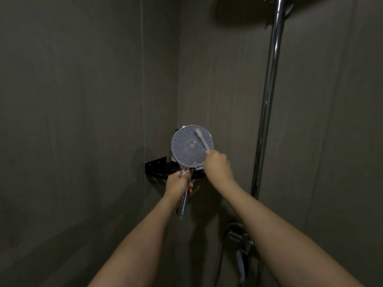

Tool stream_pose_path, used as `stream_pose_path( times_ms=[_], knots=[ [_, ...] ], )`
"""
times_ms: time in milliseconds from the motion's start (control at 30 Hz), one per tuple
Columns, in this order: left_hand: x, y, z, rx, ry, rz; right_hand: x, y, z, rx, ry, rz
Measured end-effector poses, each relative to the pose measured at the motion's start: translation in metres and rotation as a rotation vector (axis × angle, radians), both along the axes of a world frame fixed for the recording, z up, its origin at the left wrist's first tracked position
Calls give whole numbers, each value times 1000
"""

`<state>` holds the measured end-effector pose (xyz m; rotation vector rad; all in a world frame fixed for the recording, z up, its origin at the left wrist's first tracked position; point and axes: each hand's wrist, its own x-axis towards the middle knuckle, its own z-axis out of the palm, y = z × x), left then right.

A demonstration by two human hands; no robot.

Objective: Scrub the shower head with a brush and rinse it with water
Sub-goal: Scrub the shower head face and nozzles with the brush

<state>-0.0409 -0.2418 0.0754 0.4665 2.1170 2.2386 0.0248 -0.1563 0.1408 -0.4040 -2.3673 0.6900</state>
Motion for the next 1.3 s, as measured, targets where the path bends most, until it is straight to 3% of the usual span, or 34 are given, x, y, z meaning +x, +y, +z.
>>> stream_pose_path(
  times_ms=[100, 167, 333, 433, 600, 700, 733, 767, 867, 1000, 1133, 1233, 1300],
  knots=[
    [0, 3, 1, -9, 8, 9, 3, -1, 11, 32, 84, 31],
    [2, 6, 1, 35, -2, -23, 11, -14, 7, 11, -27, 102],
    [3, 8, 3, -25, 40, 1, 12, 12, 13, -26, 85, -91],
    [3, 10, 1, 8, 12, -7, 16, -1, 7, -5, -4, 65],
    [5, 10, 4, -7, 6, -6, 19, 22, 12, -73, 136, -112],
    [6, 11, 5, 41, -24, -15, 21, 3, 0, 39, -6, 97],
    [6, 12, 6, 59, -29, -18, 22, 2, -3, 13, -59, 84],
    [7, 12, 6, 67, -30, -21, 22, 6, -1, -83, -26, 65],
    [6, 12, 6, 45, -17, -14, 22, 22, 9, -94, 112, -97],
    [5, 11, 5, 49, -28, -13, 19, 3, -5, 13, -82, 69],
    [2, 9, 4, 4, -14, 9, 15, 20, 0, -81, 53, -94],
    [0, 8, 2, 20, -24, 4, 12, 8, -2, -34, -1, 51],
    [-1, 7, 1, 30, -40, -10, 12, 14, -3, -158, -46, 6]
  ],
)
